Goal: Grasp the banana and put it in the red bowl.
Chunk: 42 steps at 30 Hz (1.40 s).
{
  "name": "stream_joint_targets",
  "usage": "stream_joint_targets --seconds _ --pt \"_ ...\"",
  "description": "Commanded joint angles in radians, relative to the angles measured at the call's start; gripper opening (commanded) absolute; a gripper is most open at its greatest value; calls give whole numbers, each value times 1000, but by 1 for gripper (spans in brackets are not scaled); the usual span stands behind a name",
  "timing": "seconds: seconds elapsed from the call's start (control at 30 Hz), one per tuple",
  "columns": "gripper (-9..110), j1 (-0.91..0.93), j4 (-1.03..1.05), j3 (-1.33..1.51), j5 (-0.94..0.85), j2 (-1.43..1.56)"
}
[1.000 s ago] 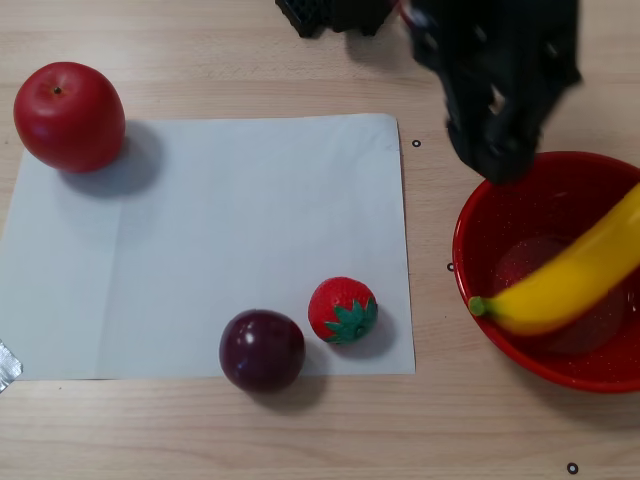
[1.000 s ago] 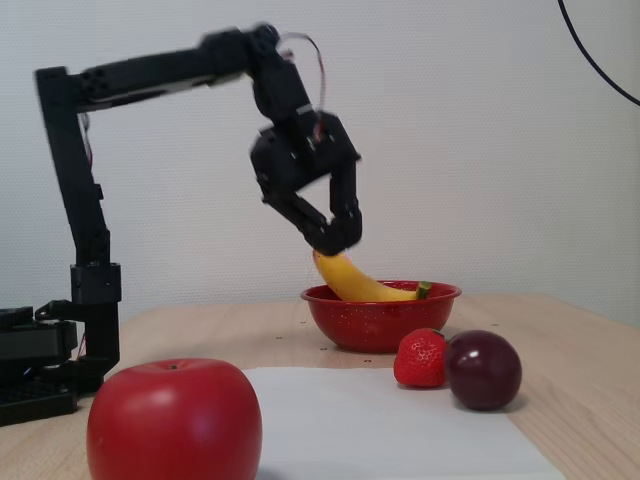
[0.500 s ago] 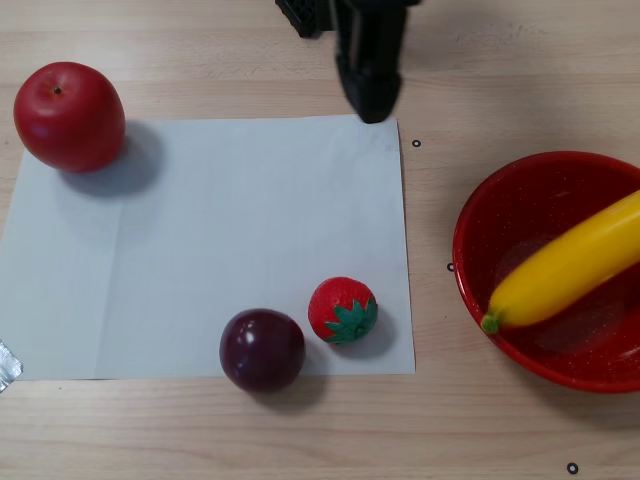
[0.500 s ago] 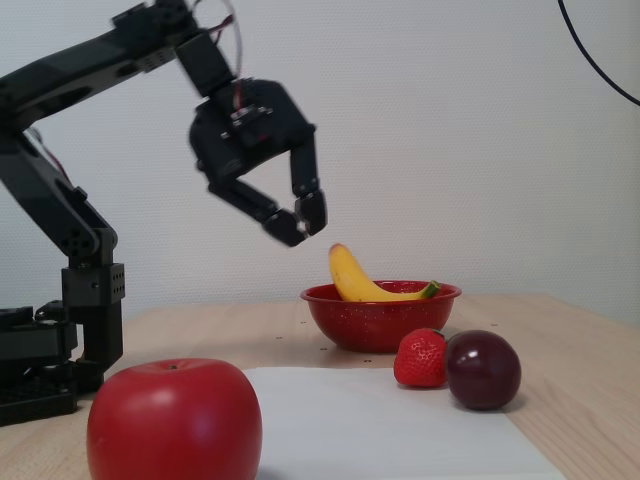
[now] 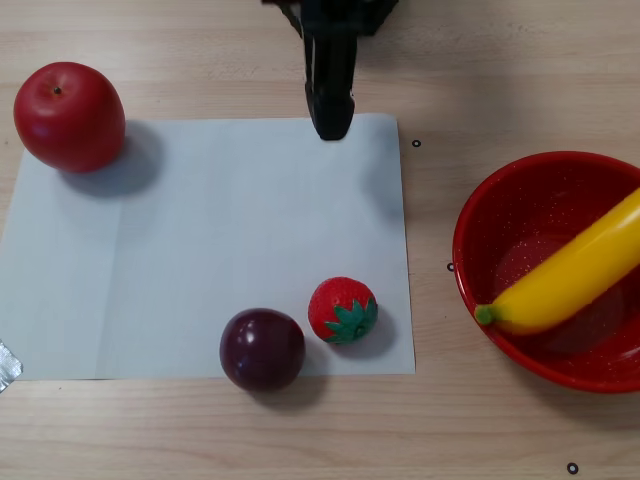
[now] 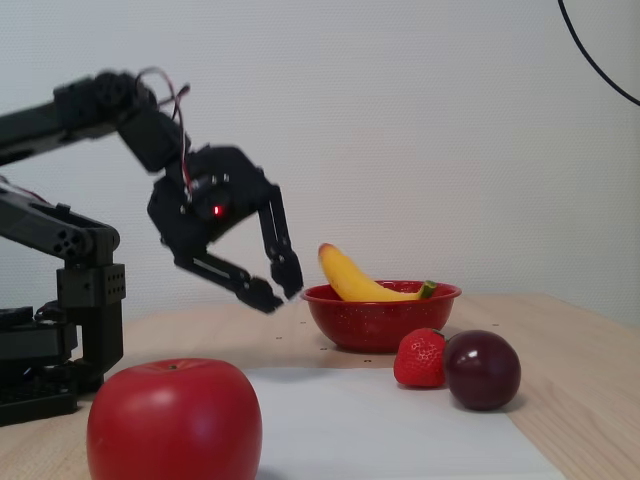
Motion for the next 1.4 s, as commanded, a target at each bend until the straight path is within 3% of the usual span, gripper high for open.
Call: stream_joint_targets --seconds 0.0,0.17,0.63,0.93,1.37 --pt "0 -12 -107 15 -15 94" --pt "0 -2 -293 232 -35 221" --pt "0 66 -558 620 -20 419" --pt "0 121 -371 627 -103 448" --pt "0 118 -77 629 -84 448"
